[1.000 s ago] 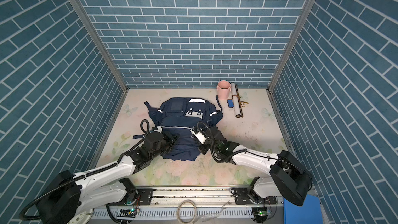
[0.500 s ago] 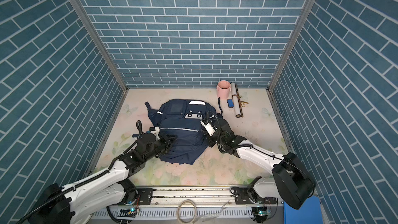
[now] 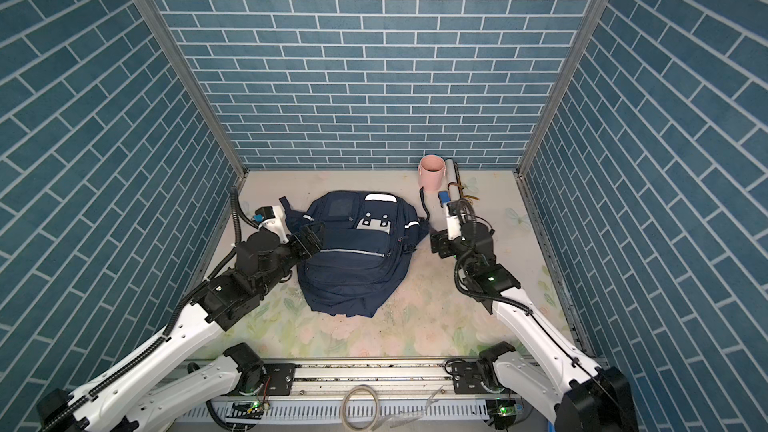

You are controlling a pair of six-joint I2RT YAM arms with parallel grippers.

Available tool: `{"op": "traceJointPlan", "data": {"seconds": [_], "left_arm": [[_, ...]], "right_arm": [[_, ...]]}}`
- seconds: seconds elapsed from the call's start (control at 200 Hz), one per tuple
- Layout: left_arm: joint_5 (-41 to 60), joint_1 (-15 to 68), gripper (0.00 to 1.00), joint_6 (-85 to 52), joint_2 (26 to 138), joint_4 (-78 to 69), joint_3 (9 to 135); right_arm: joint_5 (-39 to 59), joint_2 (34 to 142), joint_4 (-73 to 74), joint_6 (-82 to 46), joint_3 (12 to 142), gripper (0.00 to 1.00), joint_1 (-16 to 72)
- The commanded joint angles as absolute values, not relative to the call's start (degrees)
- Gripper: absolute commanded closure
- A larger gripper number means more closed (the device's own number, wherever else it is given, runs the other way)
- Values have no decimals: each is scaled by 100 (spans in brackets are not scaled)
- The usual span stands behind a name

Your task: Pack the student bag

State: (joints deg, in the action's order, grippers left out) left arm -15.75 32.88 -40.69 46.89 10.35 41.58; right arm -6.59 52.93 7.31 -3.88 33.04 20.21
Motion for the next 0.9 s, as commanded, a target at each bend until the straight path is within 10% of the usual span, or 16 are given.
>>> {"op": "traceJointPlan", "data": {"seconds": [0.0,0.425,0.89], "left_arm": [[-2100,2410,13,-2246,4575,988,3456],[-1856,752,13,-709,5203,-3741,632],[-472,296,13,4,7738,-6107,1340]], "right_arm": [[-1730,5170,1301,-476,2561,13,1497],[-1319,6829,5535,-442,900,6,130],[-213,8775,7351,-80,1205,2,-22]]}}
